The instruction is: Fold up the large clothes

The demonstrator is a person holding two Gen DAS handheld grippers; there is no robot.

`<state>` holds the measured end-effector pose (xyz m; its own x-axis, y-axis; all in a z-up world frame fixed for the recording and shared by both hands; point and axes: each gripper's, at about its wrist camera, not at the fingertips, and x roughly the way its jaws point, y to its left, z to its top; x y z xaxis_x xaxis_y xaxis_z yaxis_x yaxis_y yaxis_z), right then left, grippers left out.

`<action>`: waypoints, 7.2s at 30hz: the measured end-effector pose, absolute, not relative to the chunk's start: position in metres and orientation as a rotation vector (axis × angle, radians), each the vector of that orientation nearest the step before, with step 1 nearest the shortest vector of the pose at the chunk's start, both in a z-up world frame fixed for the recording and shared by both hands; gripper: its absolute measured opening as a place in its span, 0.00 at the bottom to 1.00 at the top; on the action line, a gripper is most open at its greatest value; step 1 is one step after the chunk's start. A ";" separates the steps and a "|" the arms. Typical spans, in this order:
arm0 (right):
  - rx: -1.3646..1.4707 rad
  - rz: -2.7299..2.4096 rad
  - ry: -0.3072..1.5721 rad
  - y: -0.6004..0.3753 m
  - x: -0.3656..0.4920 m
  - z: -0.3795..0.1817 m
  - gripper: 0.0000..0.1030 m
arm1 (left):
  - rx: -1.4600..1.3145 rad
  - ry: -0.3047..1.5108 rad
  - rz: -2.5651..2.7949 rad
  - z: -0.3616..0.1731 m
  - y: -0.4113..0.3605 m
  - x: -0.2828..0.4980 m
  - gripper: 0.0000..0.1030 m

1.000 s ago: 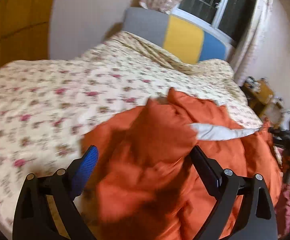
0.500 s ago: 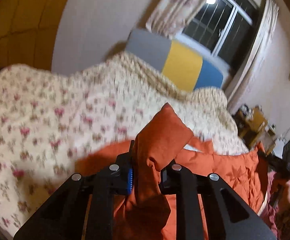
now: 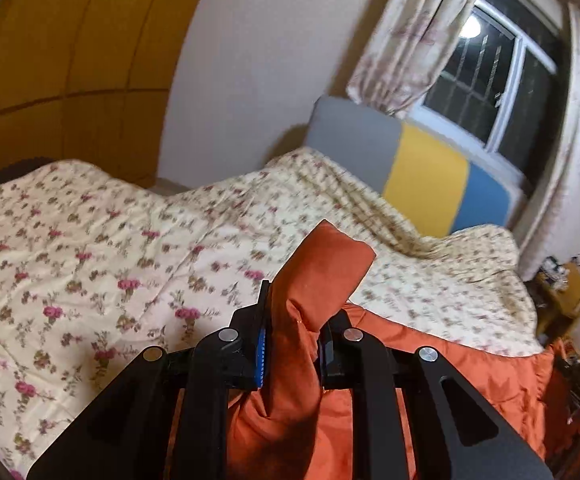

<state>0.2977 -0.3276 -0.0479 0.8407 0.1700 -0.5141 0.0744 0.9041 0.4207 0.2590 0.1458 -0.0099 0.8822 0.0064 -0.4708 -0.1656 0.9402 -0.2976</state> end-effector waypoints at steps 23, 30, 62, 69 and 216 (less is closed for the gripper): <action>0.386 -0.027 0.796 -0.313 0.367 -0.142 0.16 | -0.329 0.680 0.179 -0.113 0.150 0.332 0.20; 0.360 -0.049 0.849 -0.310 0.373 -0.151 0.19 | -0.341 0.774 0.174 -0.127 0.151 0.344 0.32; 0.388 -0.068 0.747 -0.315 0.352 -0.131 0.52 | -0.062 0.708 -0.082 -0.116 -0.011 0.317 0.70; 0.268 0.199 0.571 -0.258 0.288 -0.064 0.51 | -0.092 0.713 -0.096 -0.116 -0.010 0.317 0.71; 0.121 0.297 0.662 -0.152 0.149 -0.158 0.16 | -0.874 0.468 0.025 -0.097 0.153 0.104 0.22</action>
